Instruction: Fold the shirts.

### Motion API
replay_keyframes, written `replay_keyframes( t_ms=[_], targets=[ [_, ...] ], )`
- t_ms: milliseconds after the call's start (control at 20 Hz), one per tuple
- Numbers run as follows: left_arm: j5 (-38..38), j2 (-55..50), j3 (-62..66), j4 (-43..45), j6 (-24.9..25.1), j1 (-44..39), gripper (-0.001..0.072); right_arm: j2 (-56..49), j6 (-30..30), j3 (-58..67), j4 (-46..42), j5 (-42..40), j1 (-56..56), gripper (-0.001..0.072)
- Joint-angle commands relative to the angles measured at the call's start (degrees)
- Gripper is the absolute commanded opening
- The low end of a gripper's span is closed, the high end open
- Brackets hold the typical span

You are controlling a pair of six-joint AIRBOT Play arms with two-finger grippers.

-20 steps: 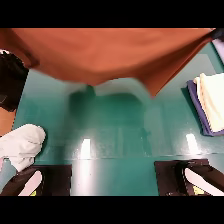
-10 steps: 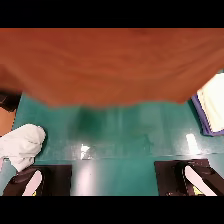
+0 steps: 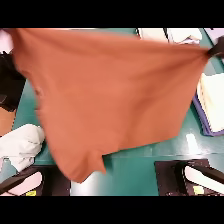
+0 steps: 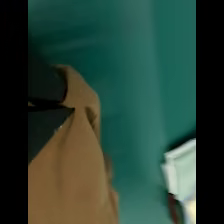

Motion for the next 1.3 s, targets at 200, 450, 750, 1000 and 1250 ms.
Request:
replay_keyframes(
  t_ms=[200,450,750,1000,1250],
  targets=[
    [12.9,-23.2,-7.7,6.5,1.0,-7.6,0.0026,-20.0,0.1,-4.5,1.6,-9.8,4.3,0.0018],
    [9.1,-23.0,-5.3,6.6,-2.8,-3.4,0.0554,-27.2,0.0,7.5,1.6,-6.7,3.5,0.0366],
    [-1.2,-13.4,-8.2,12.7,-5.1,1.6,0.0539,-20.4,-3.3,2.4,1.6,0.7,-2.9,0.0366],
    [0.0,0.7,-32.0,14.1,-5.7,1.6,0.0539,-5.6,-6.9,-25.4,1.7,-0.8,-12.3,0.0365],
    [1.5,12.2,-50.4,14.1,-7.3,1.6,0.0539,4.1,-11.6,-48.8,8.3,-3.9,-24.9,0.0405]
  ],
)
